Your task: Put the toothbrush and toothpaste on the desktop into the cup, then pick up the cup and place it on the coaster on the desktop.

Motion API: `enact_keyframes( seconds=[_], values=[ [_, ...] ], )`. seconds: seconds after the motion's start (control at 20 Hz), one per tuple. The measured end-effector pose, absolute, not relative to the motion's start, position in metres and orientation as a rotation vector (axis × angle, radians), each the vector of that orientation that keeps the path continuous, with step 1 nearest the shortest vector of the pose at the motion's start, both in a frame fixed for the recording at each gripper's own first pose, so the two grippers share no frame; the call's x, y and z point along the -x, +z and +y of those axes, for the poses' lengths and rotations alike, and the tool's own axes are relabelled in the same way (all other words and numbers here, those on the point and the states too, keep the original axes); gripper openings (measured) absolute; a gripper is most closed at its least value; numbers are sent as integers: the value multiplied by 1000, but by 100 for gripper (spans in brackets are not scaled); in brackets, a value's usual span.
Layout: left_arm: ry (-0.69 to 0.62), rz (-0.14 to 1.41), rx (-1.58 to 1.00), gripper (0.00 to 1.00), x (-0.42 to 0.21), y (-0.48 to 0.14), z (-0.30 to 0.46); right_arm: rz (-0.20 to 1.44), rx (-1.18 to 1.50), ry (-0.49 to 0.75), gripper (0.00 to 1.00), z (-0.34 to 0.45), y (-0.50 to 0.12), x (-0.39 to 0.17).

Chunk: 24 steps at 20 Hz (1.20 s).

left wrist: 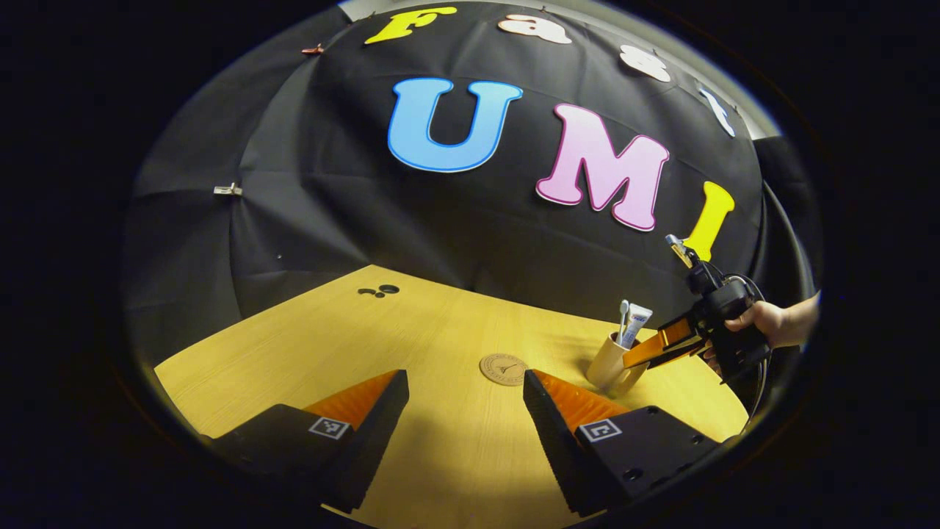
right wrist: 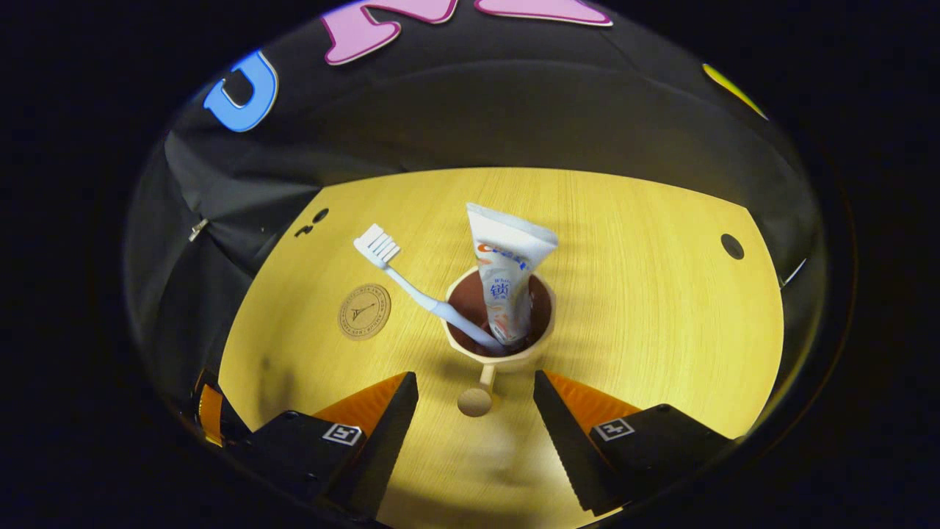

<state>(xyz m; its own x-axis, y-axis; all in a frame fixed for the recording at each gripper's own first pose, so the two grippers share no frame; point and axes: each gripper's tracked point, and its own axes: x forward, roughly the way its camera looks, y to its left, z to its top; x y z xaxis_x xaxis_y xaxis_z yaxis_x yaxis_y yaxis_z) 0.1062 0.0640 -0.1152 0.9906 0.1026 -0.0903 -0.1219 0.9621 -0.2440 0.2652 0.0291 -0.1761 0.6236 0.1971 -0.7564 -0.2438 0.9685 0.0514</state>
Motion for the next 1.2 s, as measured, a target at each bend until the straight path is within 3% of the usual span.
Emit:
enact_keyframes(
  seconds=[0.3,0.75,1.1,1.2],
  values=[
    [176,135,246,97,-87,-137,92,1060,81,245,97,36,-206,-270],
    [223,181,287,97,-65,-156,114,1151,118,184,96,29,-225,-280],
    [188,195,324,97,-62,-158,98,1194,85,177,64,35,-234,-278],
    [176,207,299,97,-61,-161,92,1190,99,169,63,31,-236,-279]
  ],
)
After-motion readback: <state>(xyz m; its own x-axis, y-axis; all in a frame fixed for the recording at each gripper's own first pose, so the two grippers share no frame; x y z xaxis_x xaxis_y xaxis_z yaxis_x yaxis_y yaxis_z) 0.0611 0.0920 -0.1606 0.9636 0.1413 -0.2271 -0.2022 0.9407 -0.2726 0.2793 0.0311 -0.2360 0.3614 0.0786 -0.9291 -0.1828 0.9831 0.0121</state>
